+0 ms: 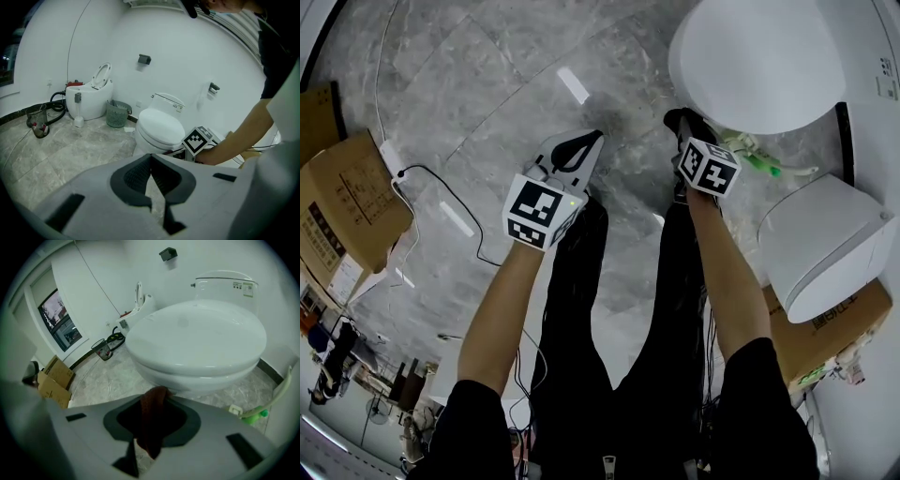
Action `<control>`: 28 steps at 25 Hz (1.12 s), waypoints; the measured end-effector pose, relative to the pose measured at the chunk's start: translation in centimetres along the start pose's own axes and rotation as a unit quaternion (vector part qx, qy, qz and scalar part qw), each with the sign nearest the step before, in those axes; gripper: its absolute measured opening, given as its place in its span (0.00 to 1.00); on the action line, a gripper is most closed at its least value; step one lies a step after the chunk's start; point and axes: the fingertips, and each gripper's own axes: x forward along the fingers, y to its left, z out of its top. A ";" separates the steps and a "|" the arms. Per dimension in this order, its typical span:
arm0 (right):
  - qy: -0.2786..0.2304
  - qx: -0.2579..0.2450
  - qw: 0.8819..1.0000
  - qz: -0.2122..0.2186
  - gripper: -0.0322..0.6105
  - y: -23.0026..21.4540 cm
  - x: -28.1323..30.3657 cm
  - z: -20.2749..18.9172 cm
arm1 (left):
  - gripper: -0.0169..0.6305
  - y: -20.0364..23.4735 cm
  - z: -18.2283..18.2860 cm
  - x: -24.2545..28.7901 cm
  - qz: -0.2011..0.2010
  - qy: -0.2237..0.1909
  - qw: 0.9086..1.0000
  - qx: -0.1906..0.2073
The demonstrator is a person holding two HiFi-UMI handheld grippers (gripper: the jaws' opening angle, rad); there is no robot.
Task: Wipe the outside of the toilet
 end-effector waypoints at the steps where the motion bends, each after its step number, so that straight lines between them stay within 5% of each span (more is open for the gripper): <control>1: -0.003 0.001 1.000 0.002 0.18 0.7 0.3 0.3 | 0.03 0.4 0.0 -0.3 0.002 -0.001 1.000 0.000; 6: -0.021 -0.007 1.000 0.015 0.18 4.0 1.3 2.0 | 0.03 2.3 -0.2 -1.9 0.014 0.000 1.000 -0.003; 15: -0.027 -0.114 0.989 0.087 0.18 5.9 -1.9 0.1 | 0.03 1.6 0.1 -1.4 0.012 0.004 1.000 0.002; 21: -0.030 -0.207 0.973 0.099 0.18 2.4 -5.7 -1.9 | 0.03 -2.6 1.7 2.4 -0.004 -0.004 1.000 0.009; 28: -0.025 -0.204 0.975 0.078 0.19 -6.1 -8.7 -3.2 | 0.03 -9.1 3.6 8.0 -0.038 0.004 0.999 0.035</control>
